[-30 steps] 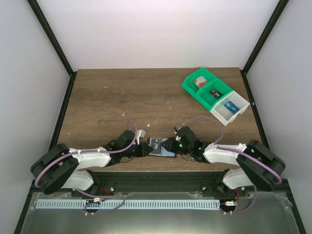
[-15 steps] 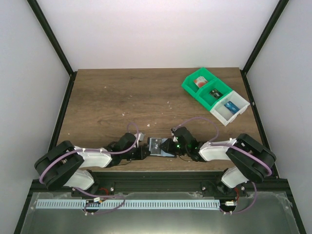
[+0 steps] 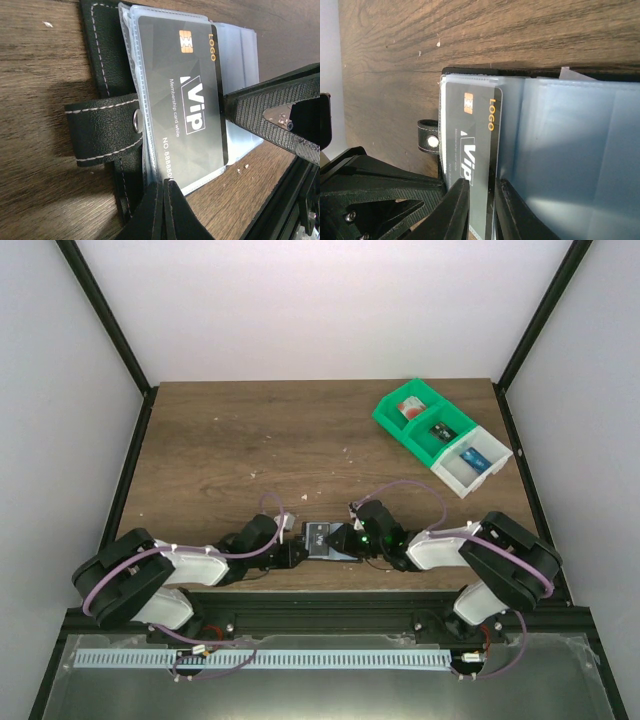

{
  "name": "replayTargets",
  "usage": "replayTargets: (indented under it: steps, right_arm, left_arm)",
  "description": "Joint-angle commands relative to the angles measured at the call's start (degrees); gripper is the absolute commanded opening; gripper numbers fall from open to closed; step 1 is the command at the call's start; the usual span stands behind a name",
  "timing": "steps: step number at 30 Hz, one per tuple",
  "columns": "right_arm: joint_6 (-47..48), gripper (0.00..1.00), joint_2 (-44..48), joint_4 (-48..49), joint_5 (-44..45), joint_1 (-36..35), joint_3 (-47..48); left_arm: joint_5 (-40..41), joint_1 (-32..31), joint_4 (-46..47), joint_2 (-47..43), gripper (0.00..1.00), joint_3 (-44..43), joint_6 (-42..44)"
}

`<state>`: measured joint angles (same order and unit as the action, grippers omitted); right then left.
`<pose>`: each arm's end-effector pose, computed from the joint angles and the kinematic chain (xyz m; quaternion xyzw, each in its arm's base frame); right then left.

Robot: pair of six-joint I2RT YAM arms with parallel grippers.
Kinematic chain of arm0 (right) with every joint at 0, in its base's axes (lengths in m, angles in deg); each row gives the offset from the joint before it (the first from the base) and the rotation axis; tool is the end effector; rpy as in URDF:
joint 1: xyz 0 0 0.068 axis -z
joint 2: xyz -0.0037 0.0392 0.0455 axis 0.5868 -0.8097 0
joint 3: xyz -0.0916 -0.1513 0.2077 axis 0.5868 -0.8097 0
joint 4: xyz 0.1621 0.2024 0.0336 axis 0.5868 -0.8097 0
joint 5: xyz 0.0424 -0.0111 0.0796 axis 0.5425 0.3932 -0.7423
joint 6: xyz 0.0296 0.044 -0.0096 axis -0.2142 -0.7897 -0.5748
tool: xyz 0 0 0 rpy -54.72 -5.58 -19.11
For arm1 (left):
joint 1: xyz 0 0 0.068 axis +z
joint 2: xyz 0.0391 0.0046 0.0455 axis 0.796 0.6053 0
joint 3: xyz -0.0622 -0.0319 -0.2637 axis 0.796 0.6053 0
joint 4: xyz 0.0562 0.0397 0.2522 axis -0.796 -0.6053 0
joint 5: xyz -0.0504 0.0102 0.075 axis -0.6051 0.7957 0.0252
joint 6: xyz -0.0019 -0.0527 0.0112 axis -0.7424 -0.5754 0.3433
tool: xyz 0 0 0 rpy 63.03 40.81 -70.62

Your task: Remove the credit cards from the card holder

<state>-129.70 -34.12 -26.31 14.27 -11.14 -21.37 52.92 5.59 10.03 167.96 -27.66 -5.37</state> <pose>0.1655 0.1930 0.1208 0.0222 0.8976 0.4130 0.1525 0.1398 -0.1661 0.1065 0.0544 0.9029 -0.3895 0.1736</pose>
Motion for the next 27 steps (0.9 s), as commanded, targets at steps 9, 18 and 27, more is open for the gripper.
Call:
replayTargets:
  steps: [9, 18, 27]
  right_arm:
    - [-1.5, 0.17, -0.5, 1.0, 0.8, -0.6, 0.5]
    - [-0.8, 0.20, -0.9, -0.8, 0.8, -1.0, 1.7]
    - [-1.7, 0.19, -2.1, 5.4, -2.8, -1.0, 0.2]
  left_arm:
    - [0.3, 0.1, 1.2, 0.8, 0.00, 1.2, -0.2]
    - [0.0, 0.1, 2.3, 1.2, 0.00, 1.4, -0.9]
    - [-0.3, 0.1, 3.2, 2.0, 0.00, 1.1, -1.1]
